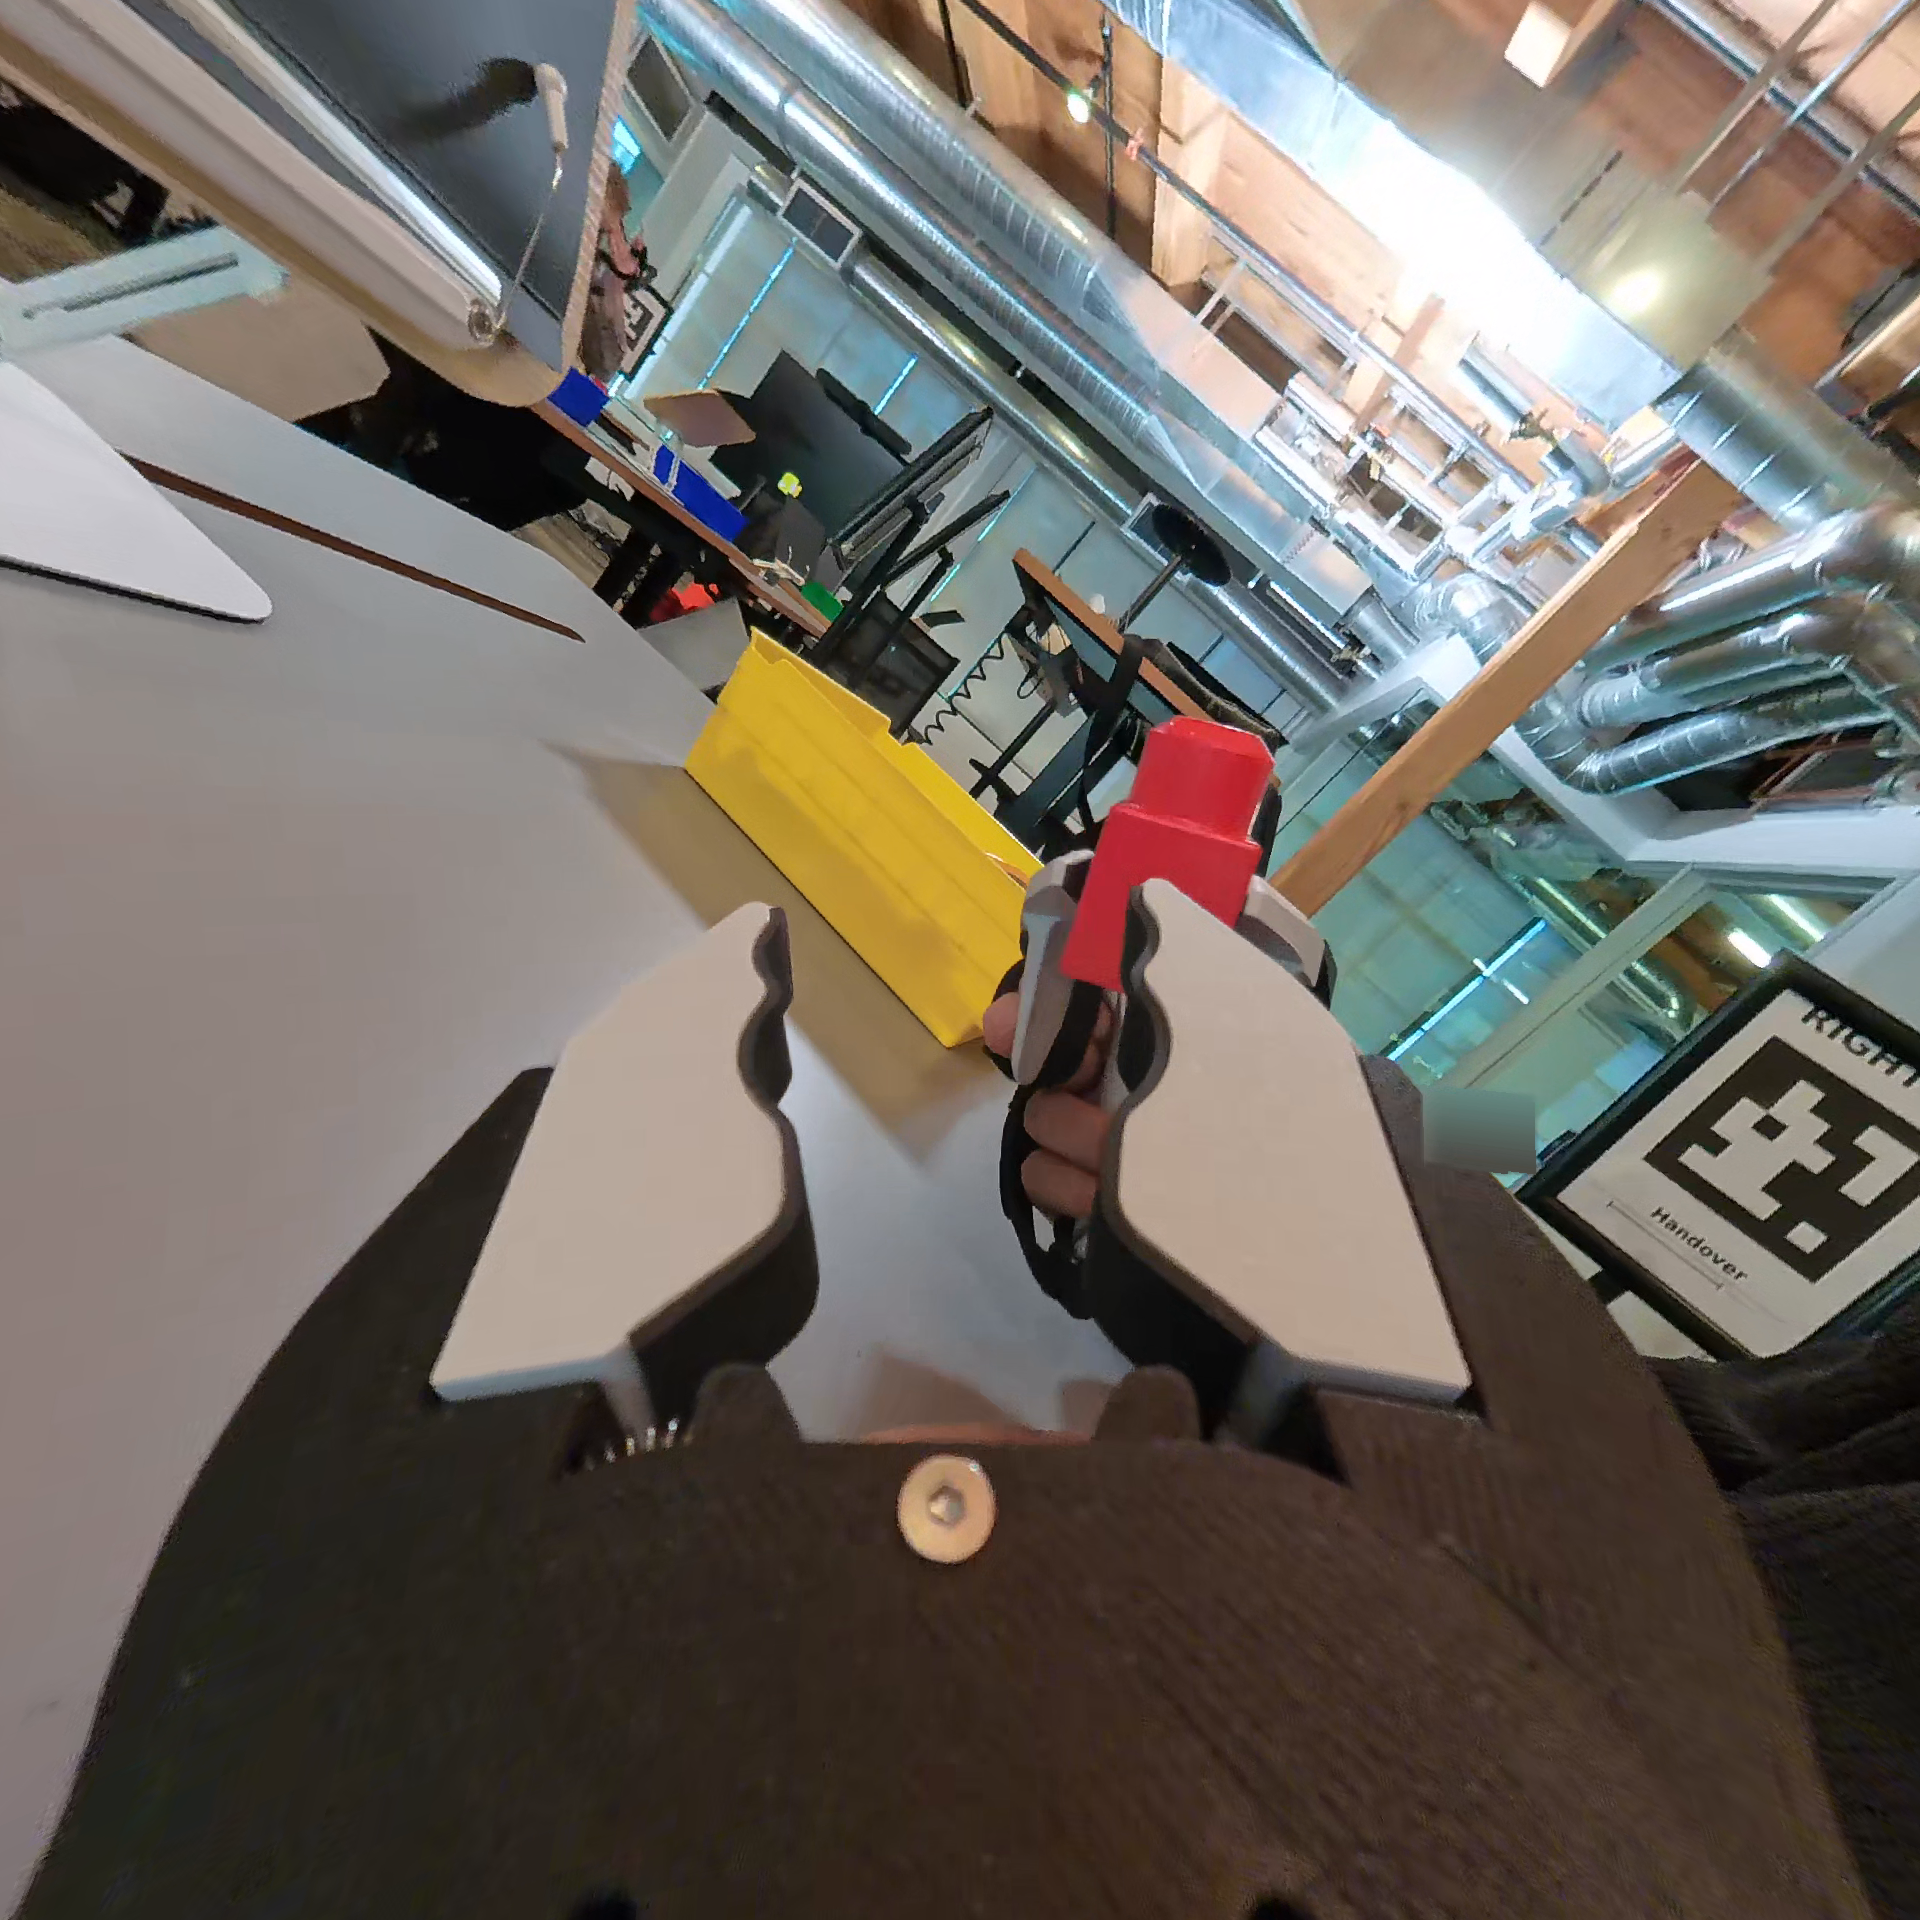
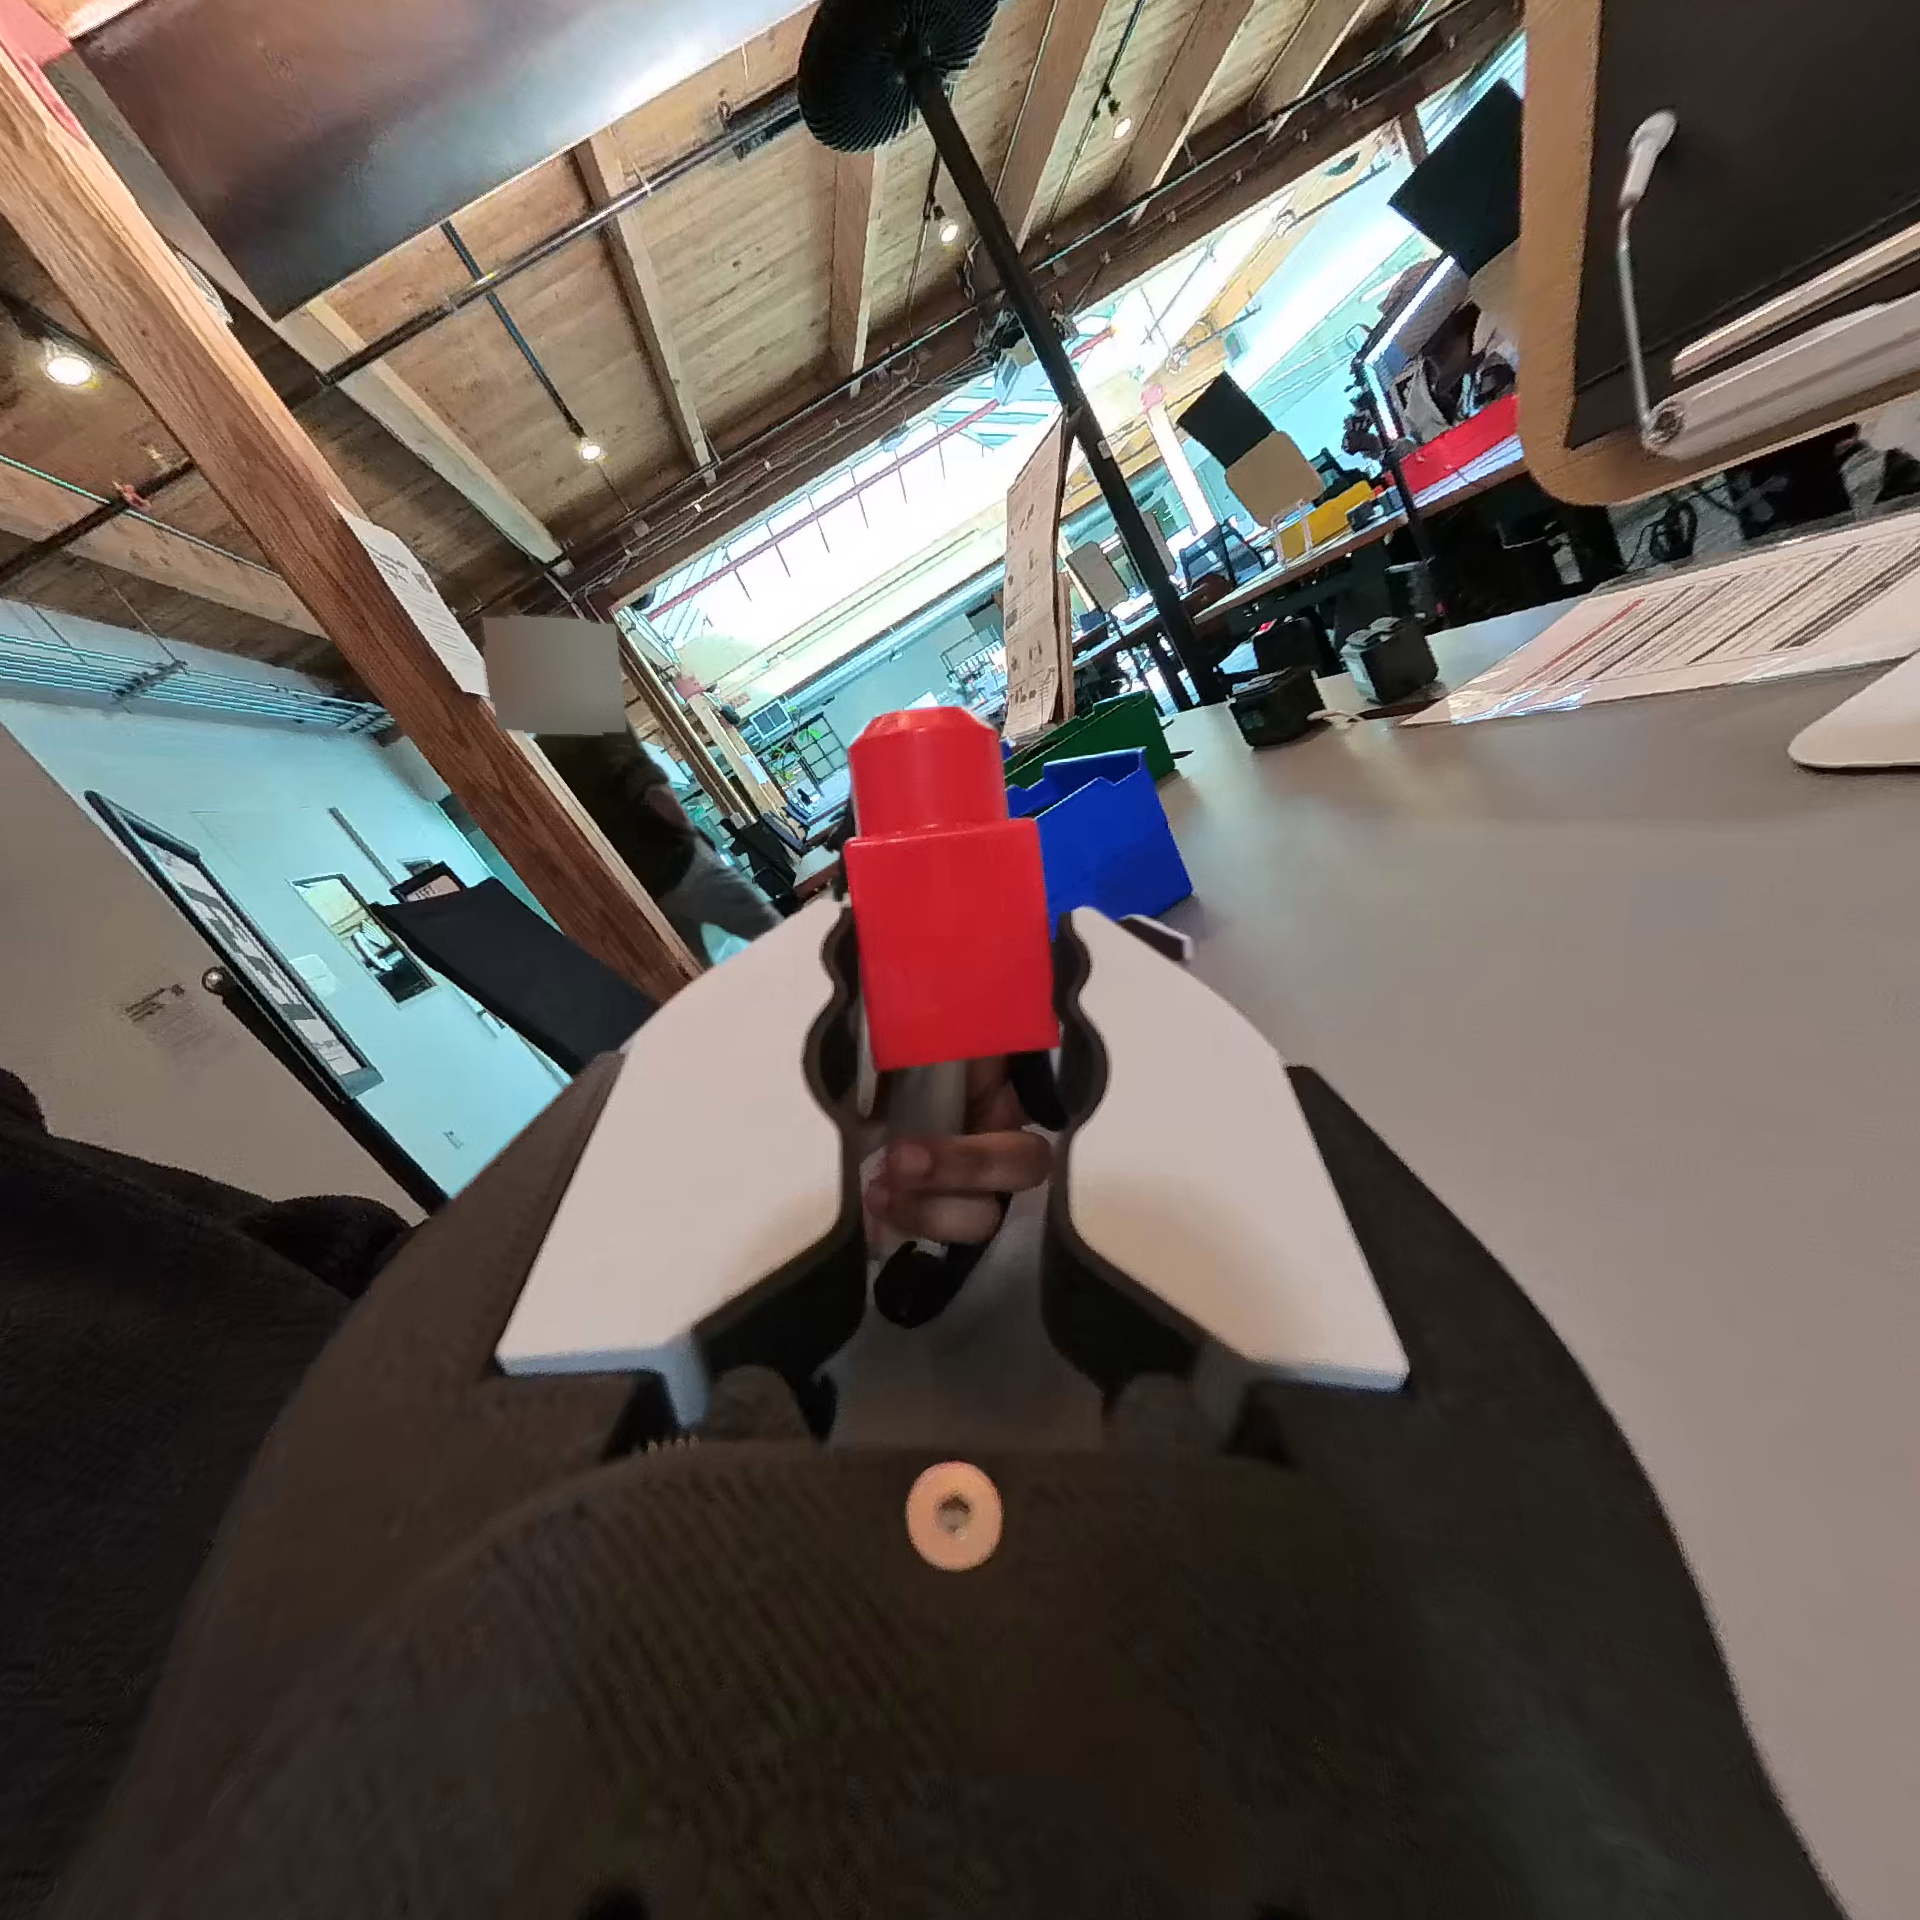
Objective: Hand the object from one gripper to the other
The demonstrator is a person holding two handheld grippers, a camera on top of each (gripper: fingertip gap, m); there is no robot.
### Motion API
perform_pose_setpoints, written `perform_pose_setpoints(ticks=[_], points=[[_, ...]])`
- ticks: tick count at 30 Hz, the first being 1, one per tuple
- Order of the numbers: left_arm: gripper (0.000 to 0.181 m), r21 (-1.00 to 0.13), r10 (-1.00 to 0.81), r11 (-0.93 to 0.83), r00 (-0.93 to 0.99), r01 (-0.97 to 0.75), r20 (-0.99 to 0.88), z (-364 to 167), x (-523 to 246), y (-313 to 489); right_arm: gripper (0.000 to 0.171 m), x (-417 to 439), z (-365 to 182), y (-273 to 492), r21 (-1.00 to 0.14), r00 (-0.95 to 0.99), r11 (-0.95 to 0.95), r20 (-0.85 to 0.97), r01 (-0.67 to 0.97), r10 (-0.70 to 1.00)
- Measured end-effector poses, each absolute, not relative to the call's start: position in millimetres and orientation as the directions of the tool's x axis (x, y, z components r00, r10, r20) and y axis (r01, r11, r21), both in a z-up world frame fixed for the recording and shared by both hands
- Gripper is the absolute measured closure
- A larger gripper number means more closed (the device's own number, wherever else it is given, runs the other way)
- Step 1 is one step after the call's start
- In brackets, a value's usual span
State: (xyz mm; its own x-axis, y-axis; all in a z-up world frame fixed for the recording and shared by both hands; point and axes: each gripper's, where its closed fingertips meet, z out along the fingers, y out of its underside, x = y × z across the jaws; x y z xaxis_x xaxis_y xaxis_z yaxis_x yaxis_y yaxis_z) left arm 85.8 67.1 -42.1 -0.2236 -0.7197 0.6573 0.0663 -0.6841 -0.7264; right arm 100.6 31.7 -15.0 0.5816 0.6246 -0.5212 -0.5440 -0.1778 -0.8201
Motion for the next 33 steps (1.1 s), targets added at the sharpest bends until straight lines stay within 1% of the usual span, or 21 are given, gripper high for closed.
perform_pose_setpoints(ticks=[4, 13, 20, 26, 33], points=[[0.117, -0.712, -0.698, -0.701, -0.240, 0.042, 0.674, -43.9, 87.2, 66.5, 0.135, 100.4, -16.5, 32.7, -0.796, 0.553, -0.195, -0.551, -0.573, 0.624], [0.116, -0.764, -0.736, -0.645, -0.253, -0.018, 0.628, -49.4, 92.4, 53.0, 0.135, 104.7, -14.0, 31.4, -0.794, 0.562, -0.178, -0.549, -0.581, 0.618], [0.119, -0.794, -0.751, -0.608, -0.318, -0.012, 0.579, -40.3, 90.5, 39.3, 0.135, 106.9, -14.2, 32.0, -0.771, 0.538, -0.187, -0.574, -0.609, 0.617], [0.120, -0.810, -0.770, -0.585, -0.338, 0.038, 0.541, -30.3, 86.1, 38.6, 0.135, 101.7, -18.2, 33.9, -0.737, 0.489, -0.229, -0.614, -0.636, 0.619], [0.121, -0.800, -0.747, -0.600, -0.359, 0.002, 0.559, -32.9, 88.0, 31.9, 0.135, 95.9, -20.1, 34.1, -0.753, 0.504, -0.234, -0.604, -0.615, 0.618]])
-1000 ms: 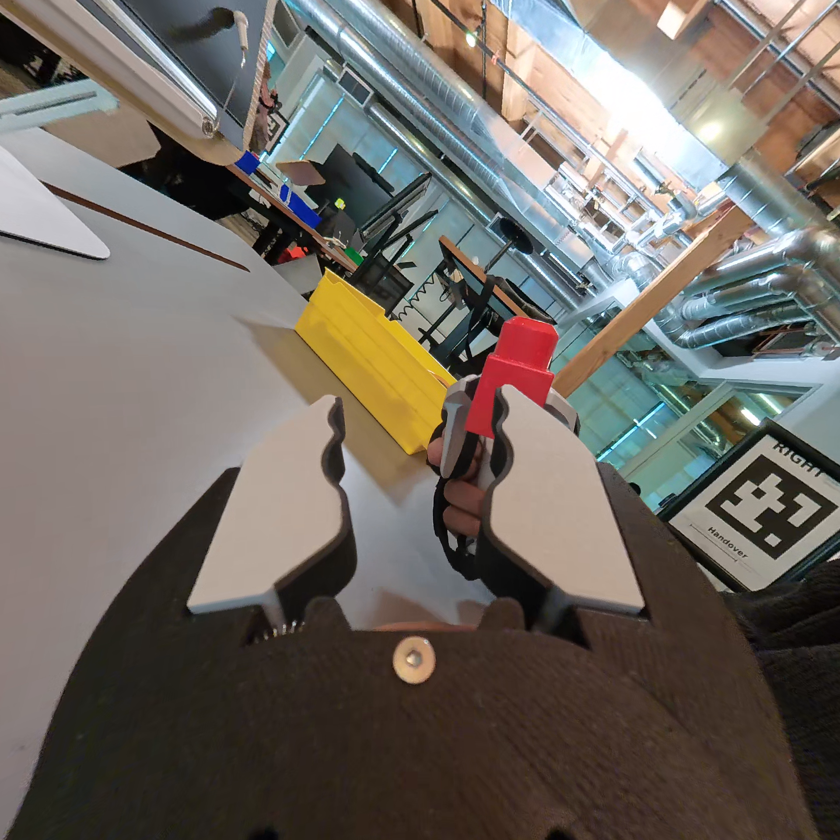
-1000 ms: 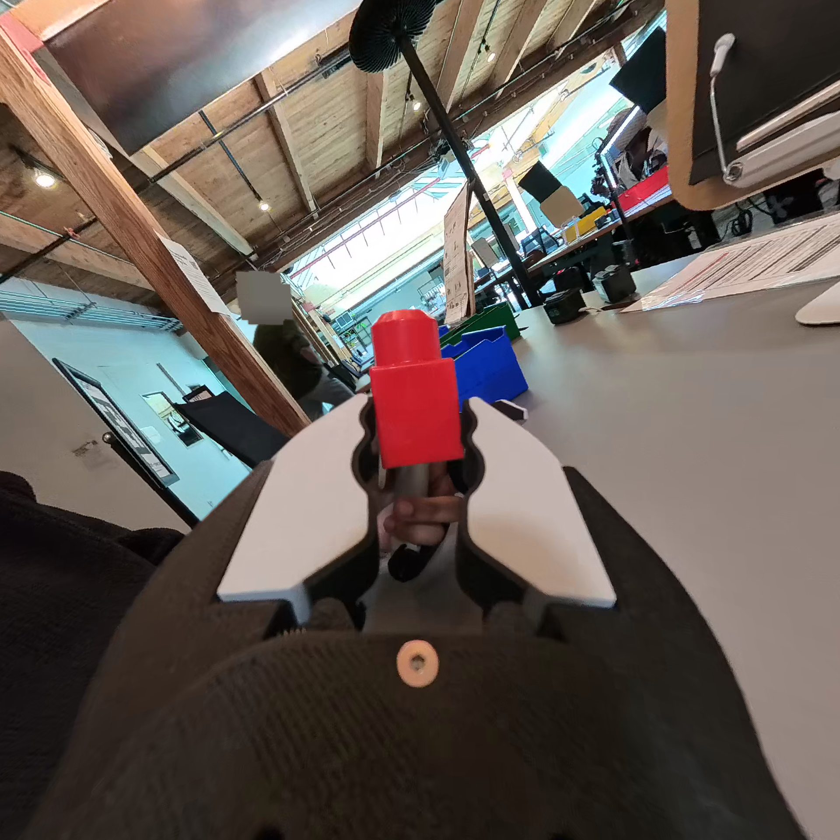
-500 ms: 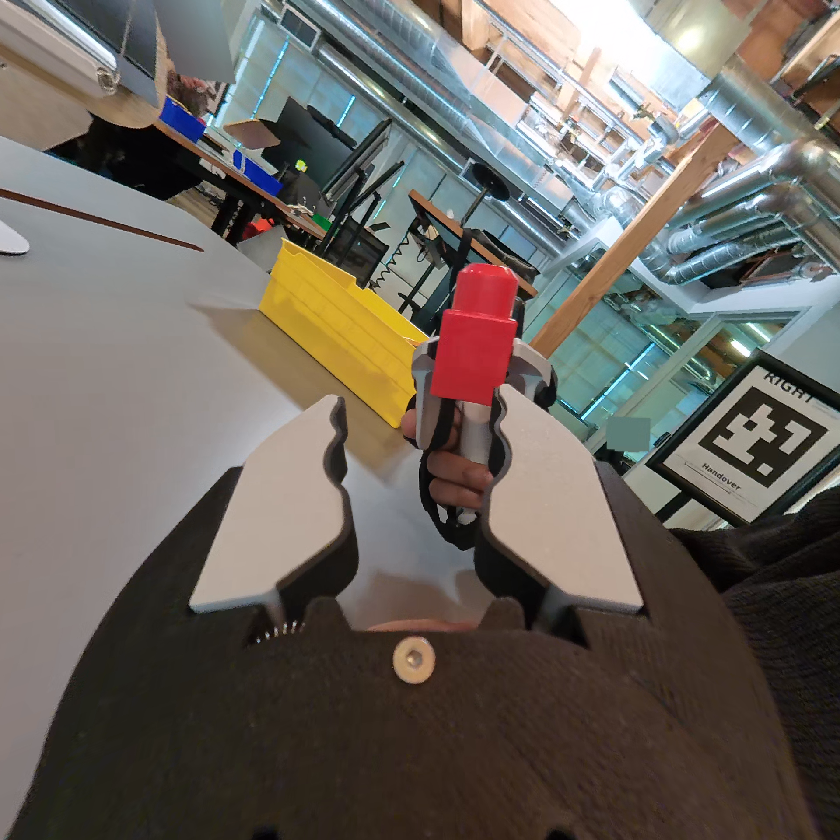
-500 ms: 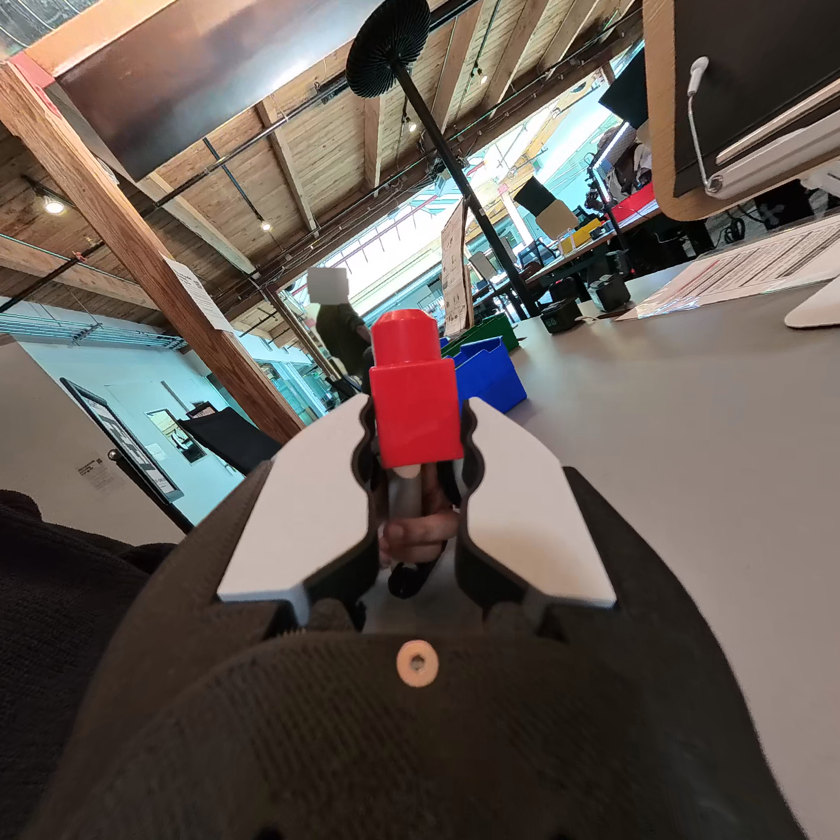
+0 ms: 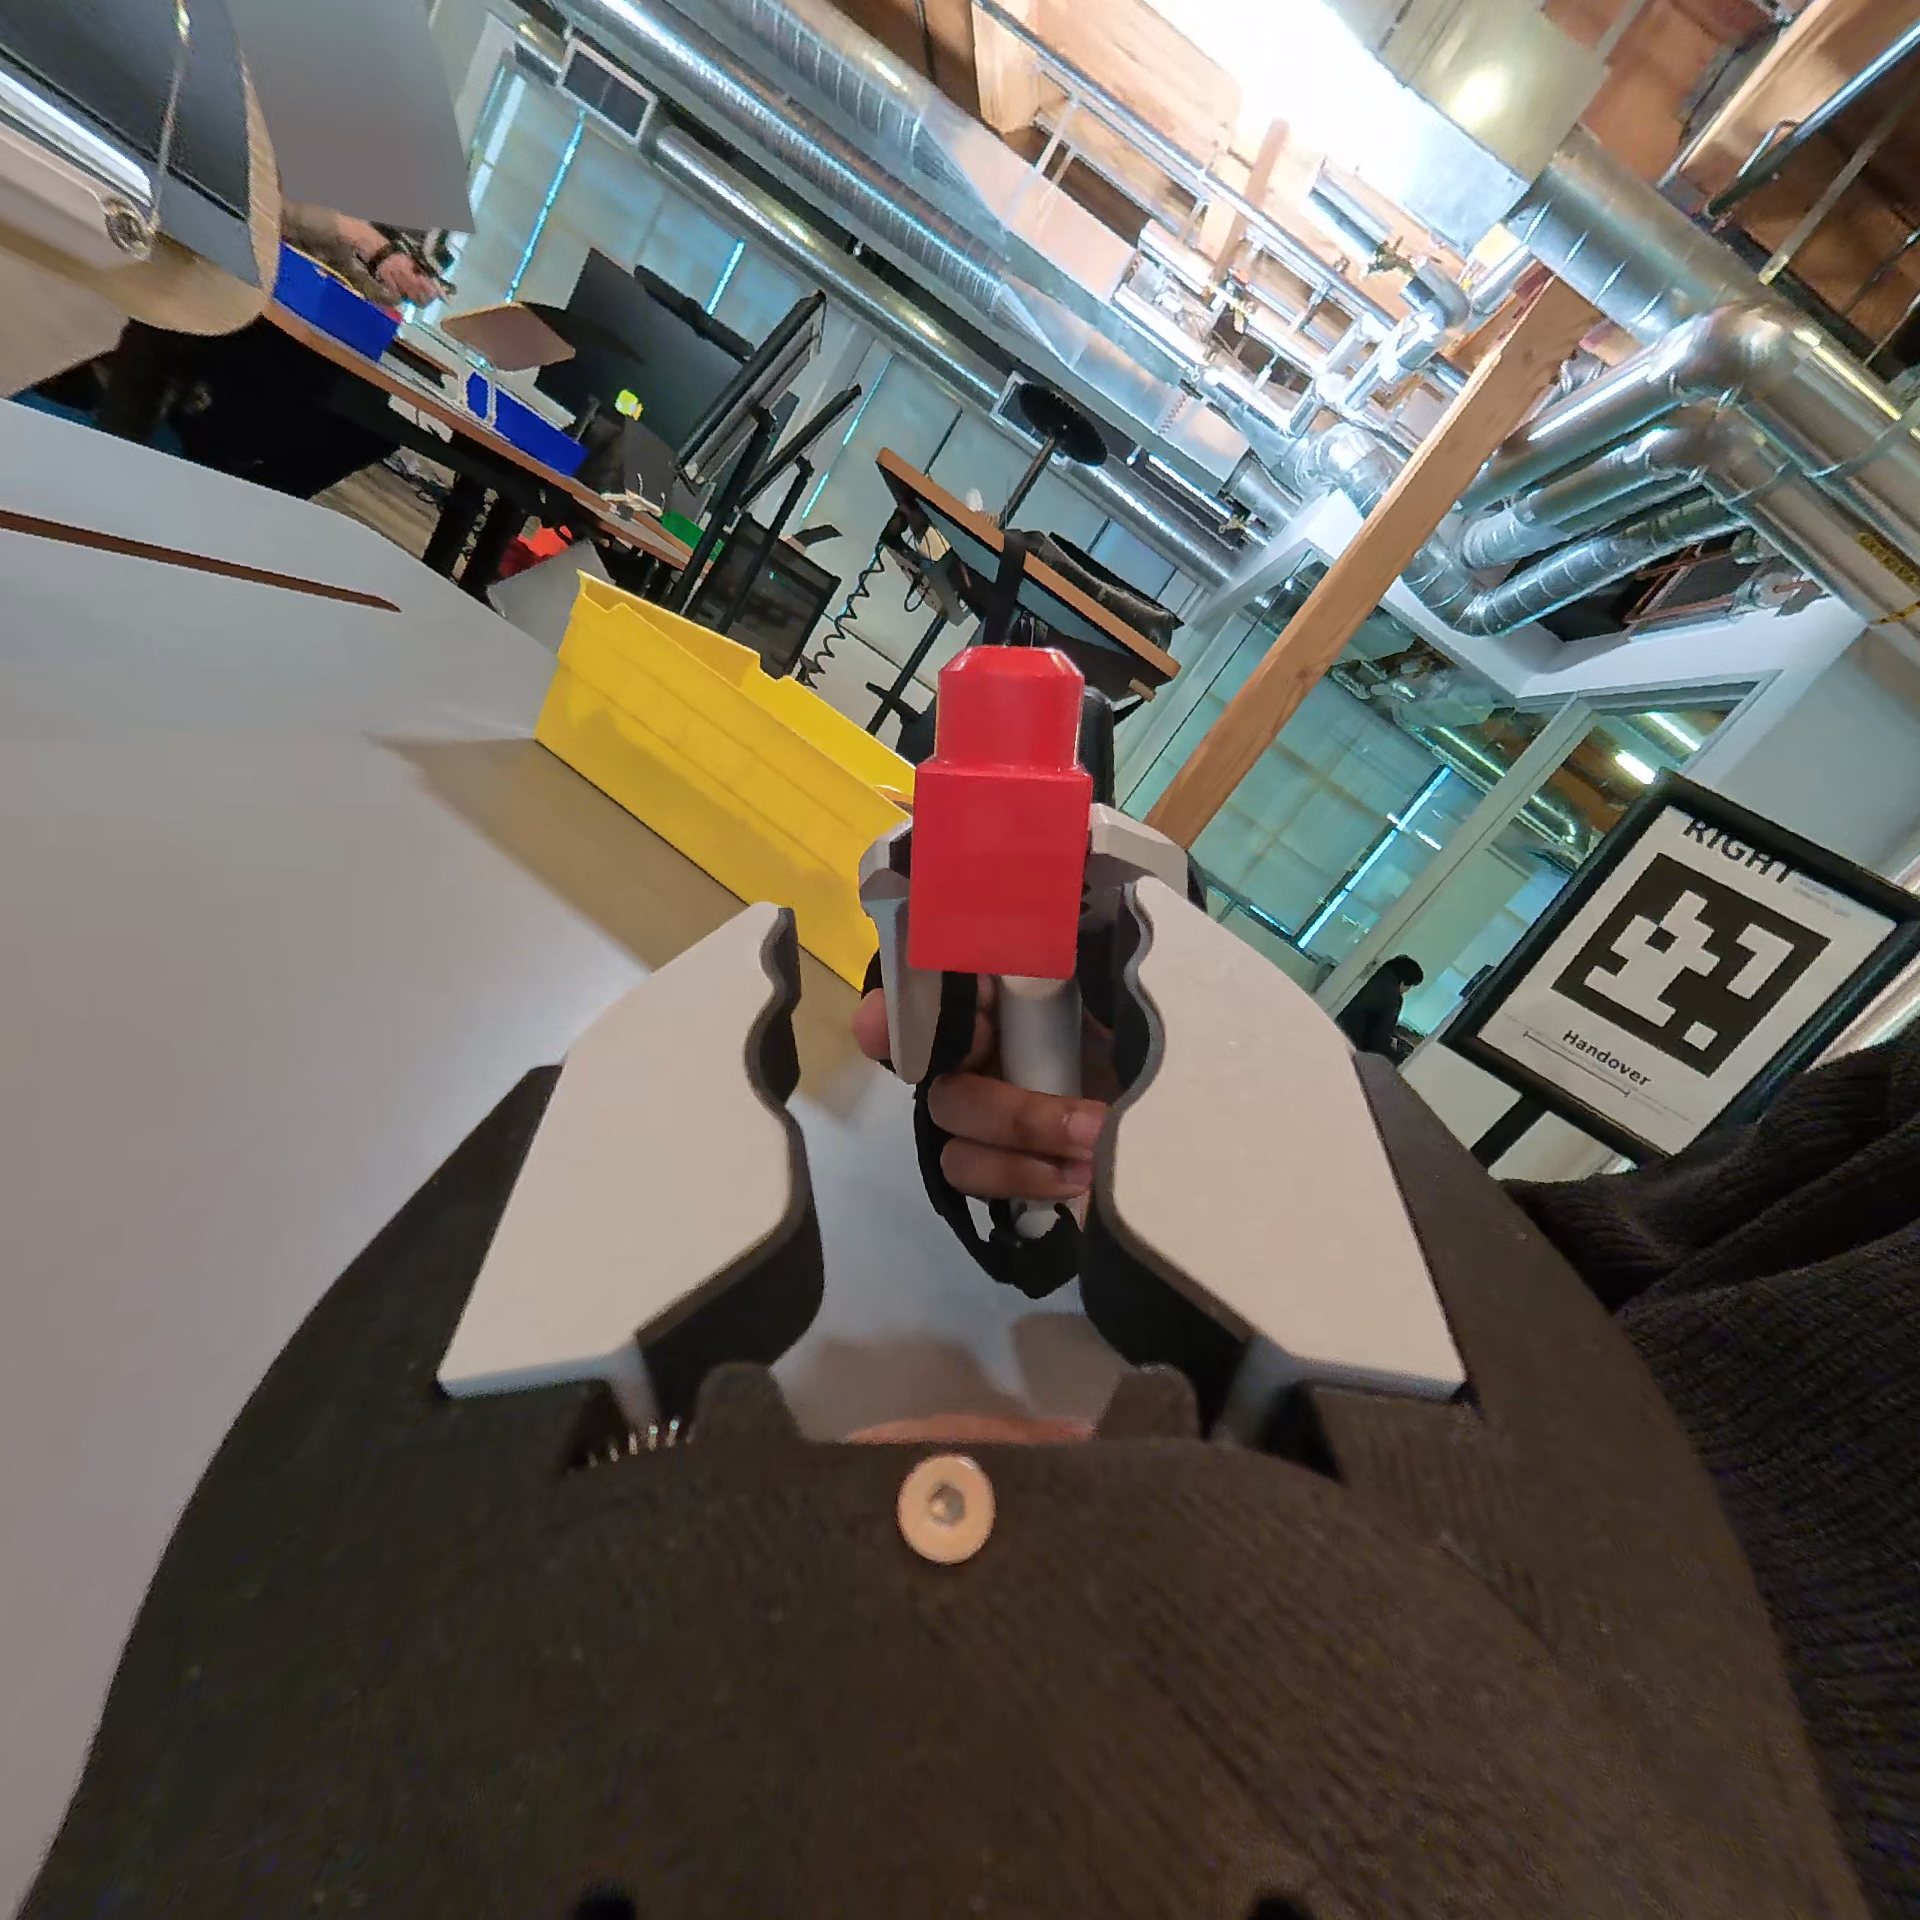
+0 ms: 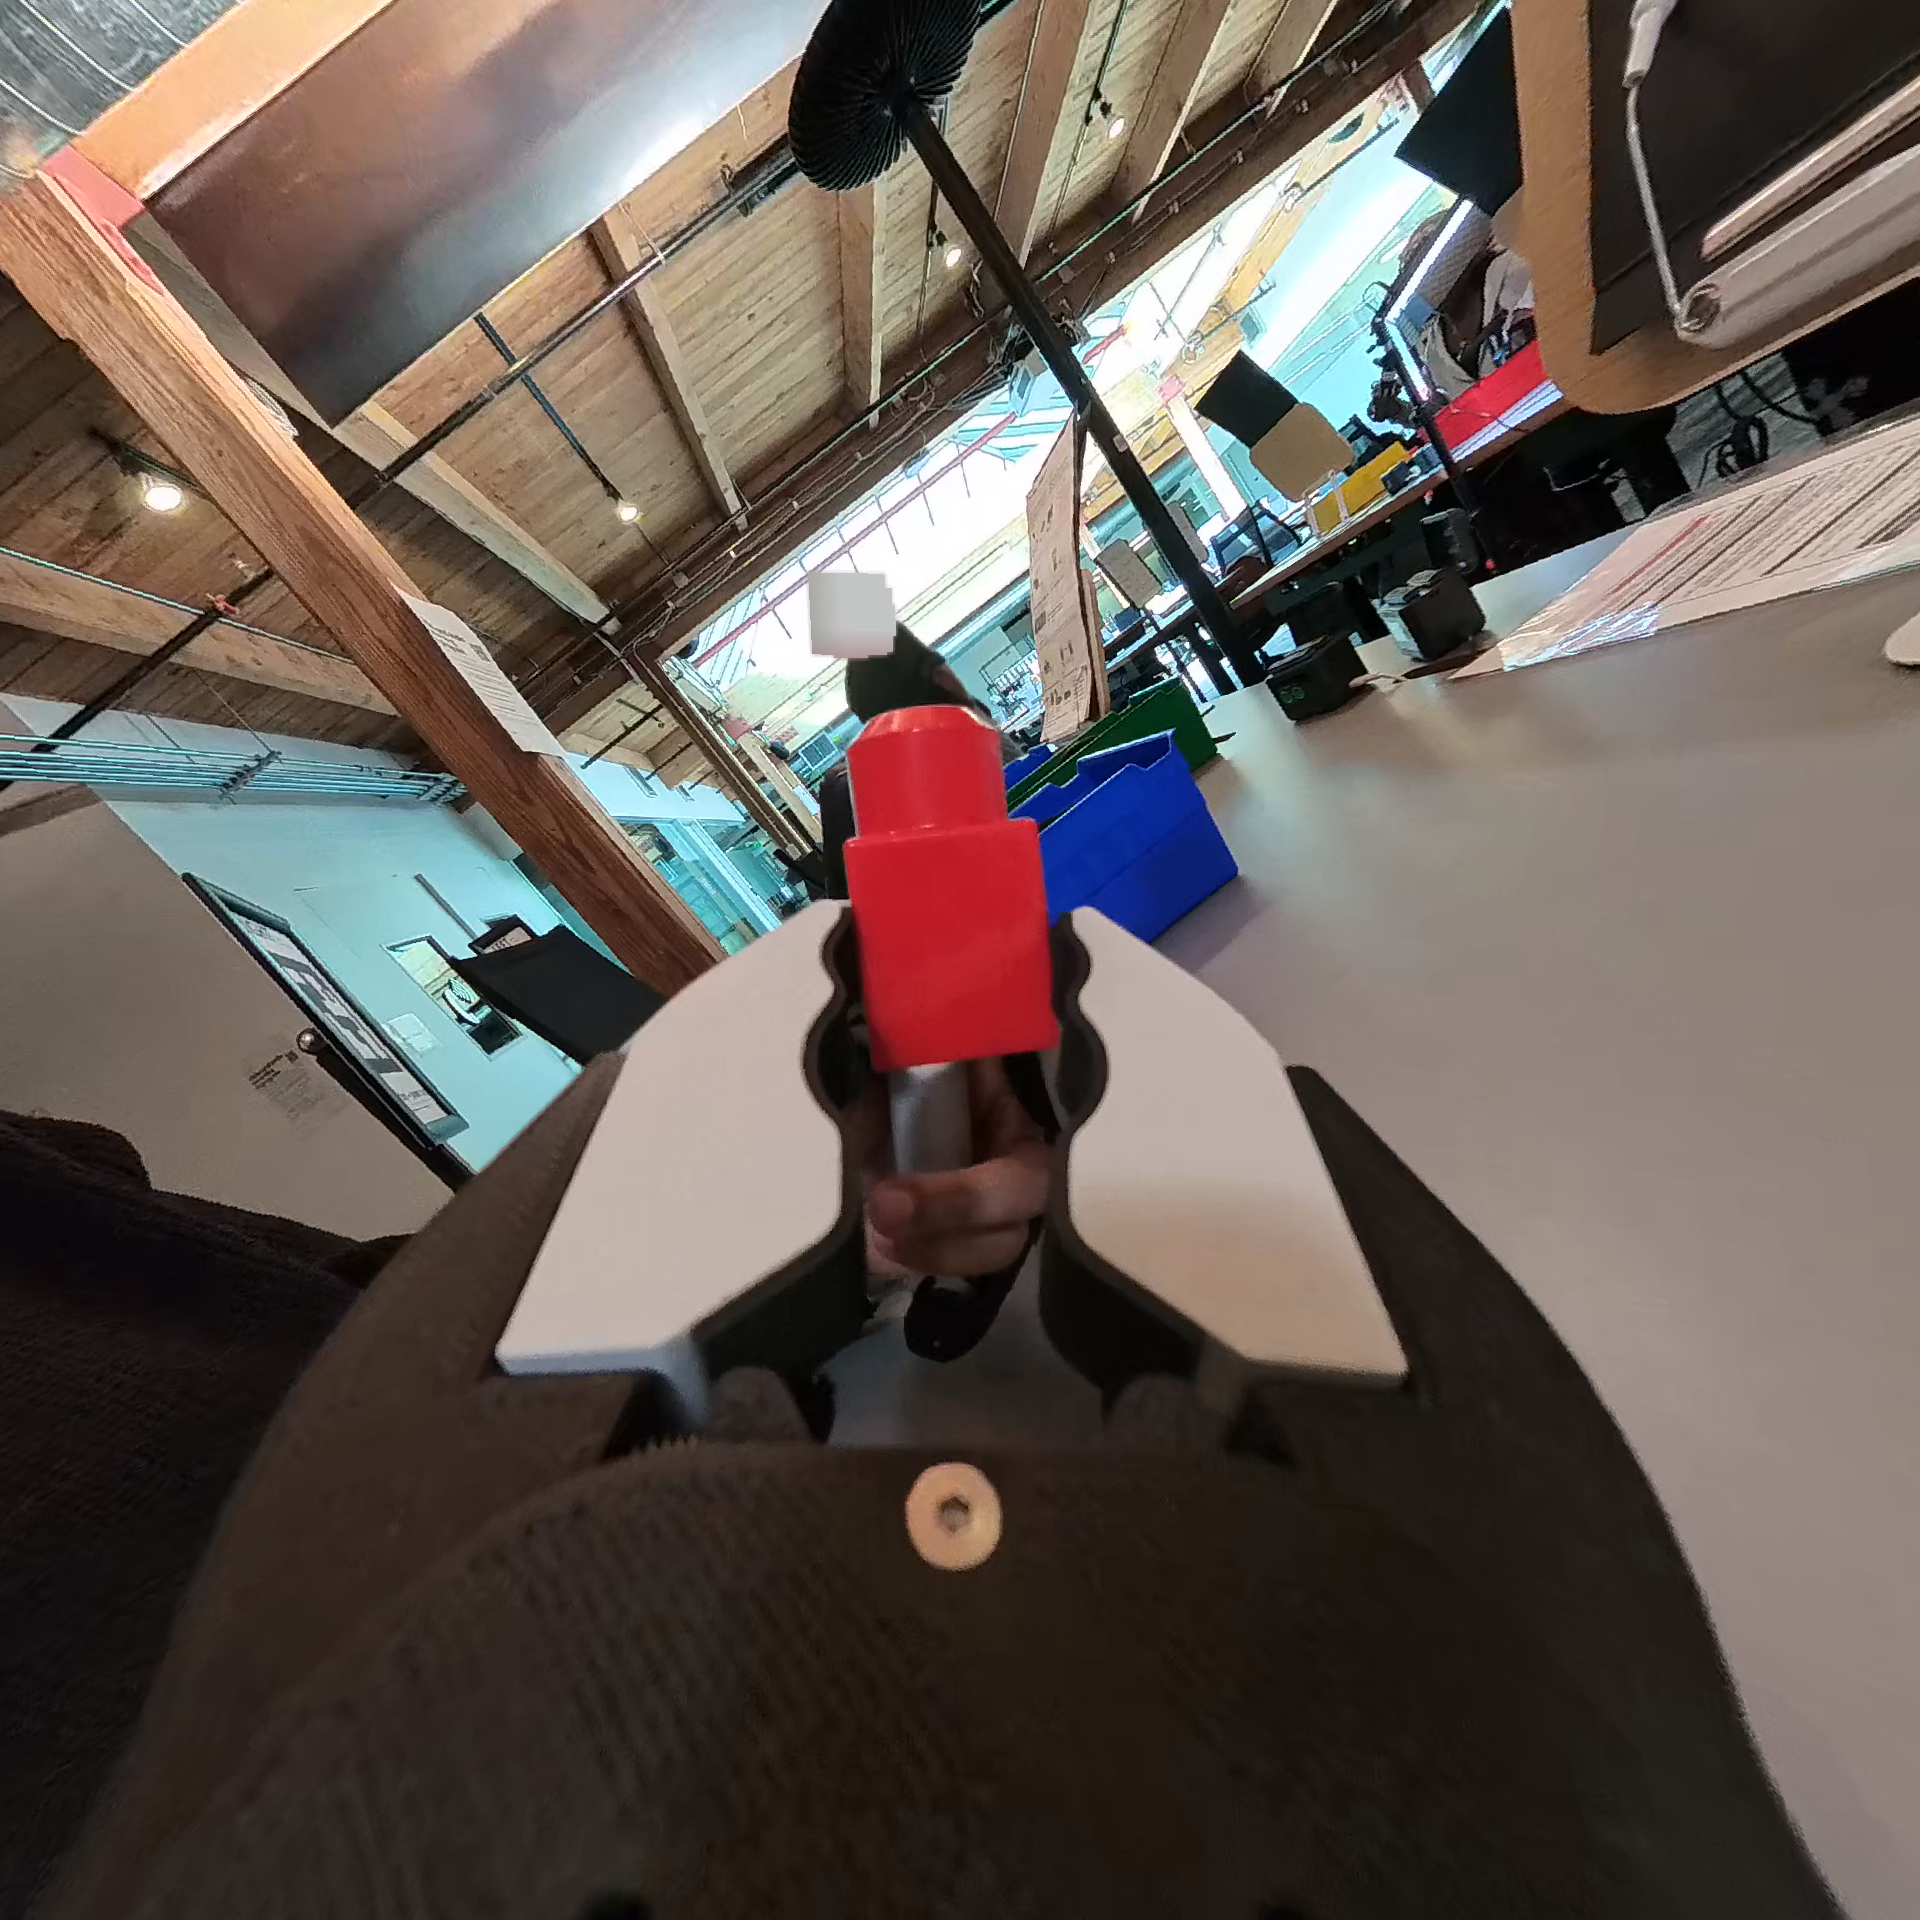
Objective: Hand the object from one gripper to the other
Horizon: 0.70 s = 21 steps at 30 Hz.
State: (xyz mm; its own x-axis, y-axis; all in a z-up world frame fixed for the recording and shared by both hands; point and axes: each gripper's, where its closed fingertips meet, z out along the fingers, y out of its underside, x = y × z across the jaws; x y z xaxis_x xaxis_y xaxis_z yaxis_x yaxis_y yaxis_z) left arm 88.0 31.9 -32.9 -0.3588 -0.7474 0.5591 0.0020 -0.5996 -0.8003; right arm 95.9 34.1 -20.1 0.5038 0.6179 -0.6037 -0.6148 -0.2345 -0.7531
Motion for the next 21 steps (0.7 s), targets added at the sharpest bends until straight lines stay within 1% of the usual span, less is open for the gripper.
perform_pose_setpoints(ticks=[6, 21], points=[[0.122, -0.821, -0.756, -0.569, -0.362, -0.048, 0.546, -39.9, 91.8, 21.8, 0.135, 96.4, -20.1, 34.2, -0.751, 0.504, -0.233, -0.606, -0.618, 0.615], [0.127, -0.837, -0.769, -0.544, -0.360, -0.067, 0.528, -44.1, 95.3, 14.1, 0.135, 89.8, -22.1, 34.8, -0.763, 0.512, -0.237, -0.596, -0.602, 0.619]])
